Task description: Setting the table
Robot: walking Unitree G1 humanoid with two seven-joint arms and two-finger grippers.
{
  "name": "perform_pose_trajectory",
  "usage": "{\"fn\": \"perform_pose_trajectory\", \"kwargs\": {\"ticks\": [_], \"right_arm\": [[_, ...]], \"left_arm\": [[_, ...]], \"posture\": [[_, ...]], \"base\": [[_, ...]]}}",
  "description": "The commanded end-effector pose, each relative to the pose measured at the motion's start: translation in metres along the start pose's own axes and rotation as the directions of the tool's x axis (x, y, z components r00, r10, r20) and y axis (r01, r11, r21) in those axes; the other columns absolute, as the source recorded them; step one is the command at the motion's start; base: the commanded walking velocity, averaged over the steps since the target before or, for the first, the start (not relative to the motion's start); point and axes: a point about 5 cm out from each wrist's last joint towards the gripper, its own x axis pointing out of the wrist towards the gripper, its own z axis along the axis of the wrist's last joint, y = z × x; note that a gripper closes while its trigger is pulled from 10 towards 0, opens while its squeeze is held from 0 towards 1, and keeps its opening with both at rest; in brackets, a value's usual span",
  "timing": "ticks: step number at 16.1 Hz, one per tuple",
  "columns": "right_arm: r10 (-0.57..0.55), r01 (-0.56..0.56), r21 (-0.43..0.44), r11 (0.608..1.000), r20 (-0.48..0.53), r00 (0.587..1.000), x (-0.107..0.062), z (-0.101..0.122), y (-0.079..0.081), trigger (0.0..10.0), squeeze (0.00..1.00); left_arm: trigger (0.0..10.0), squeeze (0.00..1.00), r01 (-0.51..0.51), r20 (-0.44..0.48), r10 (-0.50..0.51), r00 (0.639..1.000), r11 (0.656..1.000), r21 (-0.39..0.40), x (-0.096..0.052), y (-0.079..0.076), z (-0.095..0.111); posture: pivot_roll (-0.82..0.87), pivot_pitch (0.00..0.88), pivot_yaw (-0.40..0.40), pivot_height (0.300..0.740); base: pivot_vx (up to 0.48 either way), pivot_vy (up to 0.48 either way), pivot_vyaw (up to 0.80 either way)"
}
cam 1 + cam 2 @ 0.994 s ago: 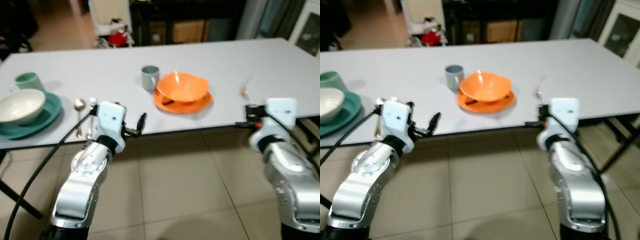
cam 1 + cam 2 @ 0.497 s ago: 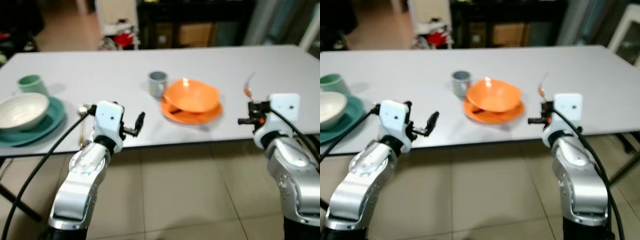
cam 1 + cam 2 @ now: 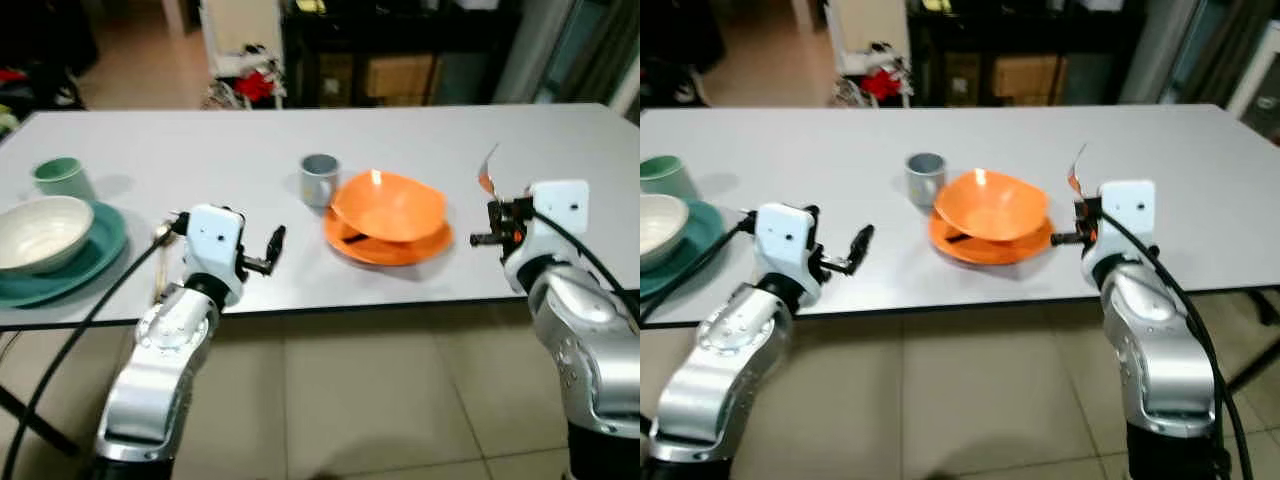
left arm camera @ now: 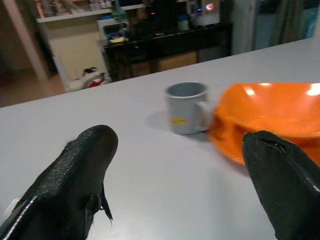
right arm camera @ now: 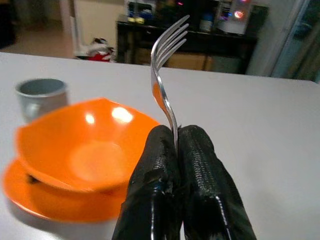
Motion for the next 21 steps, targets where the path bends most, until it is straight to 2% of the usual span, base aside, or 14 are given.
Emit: {"fn": "perform_pose_trajectory", "kwargs": {"ticks": [1, 7, 9, 14, 17, 18, 20, 21], "right_arm": [[0.023, -0.023, 0.002, 1.000, 0.011, 1.000, 0.002, 0.004, 0.005, 10.0, 0.00], [0.023, -0.023, 0.019, 1.000, -0.009, 1.000, 0.003, 0.003, 0.002, 10.0, 0.00], [0.021, -0.022, -0.072, 0.997, -0.011, 1.000, 0.008, 0.002, -0.003, 10.0, 0.00], [0.079, -0.086, -0.187, 0.979, -0.045, 0.996, 0.019, 0.001, -0.002, 10.0, 0.00], [0.123, -0.132, -0.216, 0.967, -0.056, 0.991, 0.029, -0.005, -0.004, 10.0, 0.00], [0.137, -0.148, -0.247, 0.958, -0.062, 0.989, 0.032, -0.007, -0.004, 10.0, 0.00], [0.189, -0.214, -0.411, 0.886, -0.103, 0.977, 0.047, -0.013, -0.006, 10.0, 0.00], [0.187, -0.221, -0.466, 0.857, -0.118, 0.975, 0.051, -0.016, -0.008, 10.0, 0.00]], "left_arm": [[10.0, 0.00, -0.015, 0.003, 0.015, 1.000, 1.000, 0.007, 0.000, 0.004, 0.002], [10.0, 0.00, -0.001, 0.006, 0.001, 1.000, 1.000, 0.009, 0.003, 0.001, 0.004], [10.0, 0.00, 0.010, 0.007, -0.010, 1.000, 1.000, 0.010, 0.004, 0.000, 0.004], [10.0, 0.00, 0.022, 0.007, -0.022, 1.000, 1.000, 0.013, 0.004, -0.002, 0.004], [10.0, 0.00, 0.089, 0.012, -0.089, 0.996, 0.996, 0.011, 0.003, -0.009, 0.005], [10.0, 0.00, 0.115, 0.011, -0.115, 0.993, 0.993, 0.006, 0.002, -0.011, 0.005], [10.0, 0.00, 0.236, -0.016, -0.236, 0.972, 0.972, 0.003, 0.000, -0.020, 0.003], [10.0, 0.00, 0.280, -0.028, -0.280, 0.960, 0.960, 0.004, -0.002, -0.024, 0.002]], "posture": [[0.10, 0.000, -0.016, 0.740], [0.10, 0.000, -0.009, 0.740], [0.10, 0.000, -0.006, 0.740], [0.11, 0.000, -0.010, 0.740], [0.11, 0.000, -0.008, 0.740], [0.11, 0.000, -0.007, 0.740], [0.11, 0.000, 0.002, 0.740], [0.11, 0.000, 0.004, 0.740]], "base": [[0.319, 0.000, 0.00], [0.314, 0.000, 0.00], [0.313, 0.000, 0.00], [0.309, 0.000, 0.00], [0.000, 0.000, 0.00], [0.000, 0.000, 0.00], [0.000, 0.000, 0.00], [0.000, 0.000, 0.00]]}}
